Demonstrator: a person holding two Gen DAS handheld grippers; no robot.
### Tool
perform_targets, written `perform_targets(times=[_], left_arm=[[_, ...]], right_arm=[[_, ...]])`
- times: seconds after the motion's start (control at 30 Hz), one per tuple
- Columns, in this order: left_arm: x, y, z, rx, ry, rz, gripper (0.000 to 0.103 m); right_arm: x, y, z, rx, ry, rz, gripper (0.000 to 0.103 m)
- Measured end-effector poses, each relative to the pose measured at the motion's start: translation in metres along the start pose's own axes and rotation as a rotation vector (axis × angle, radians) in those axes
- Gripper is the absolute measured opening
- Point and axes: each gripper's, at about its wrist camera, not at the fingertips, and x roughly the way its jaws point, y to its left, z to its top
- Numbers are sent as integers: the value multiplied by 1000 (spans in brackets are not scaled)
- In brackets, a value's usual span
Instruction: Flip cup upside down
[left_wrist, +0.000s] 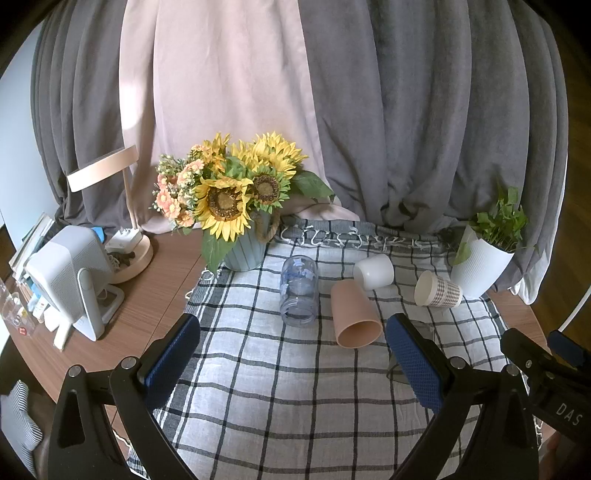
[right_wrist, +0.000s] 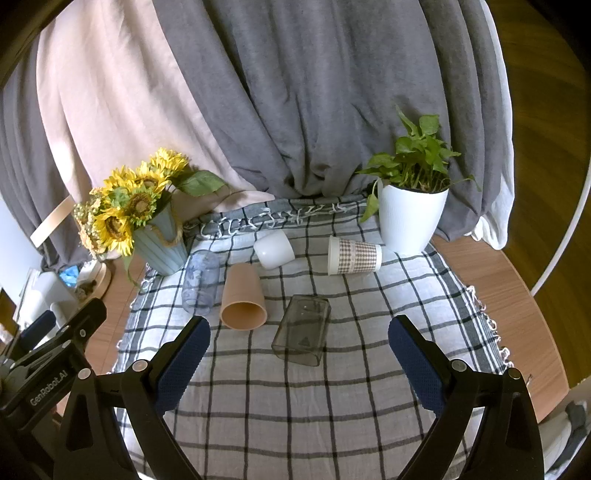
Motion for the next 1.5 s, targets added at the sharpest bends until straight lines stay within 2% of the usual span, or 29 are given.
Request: perform_targets(times=[1.23, 1.37, 1.5], left_arm=[[4, 3, 0, 0, 6, 6, 103], [13, 12, 1, -7, 21, 38, 103], [30, 34, -2, -39, 55, 104, 103]], right_arm=[[2, 2, 2, -18, -13, 1, 97], [7, 7, 4, -27, -15, 7, 97], [24, 23, 9, -55, -2, 36, 97]])
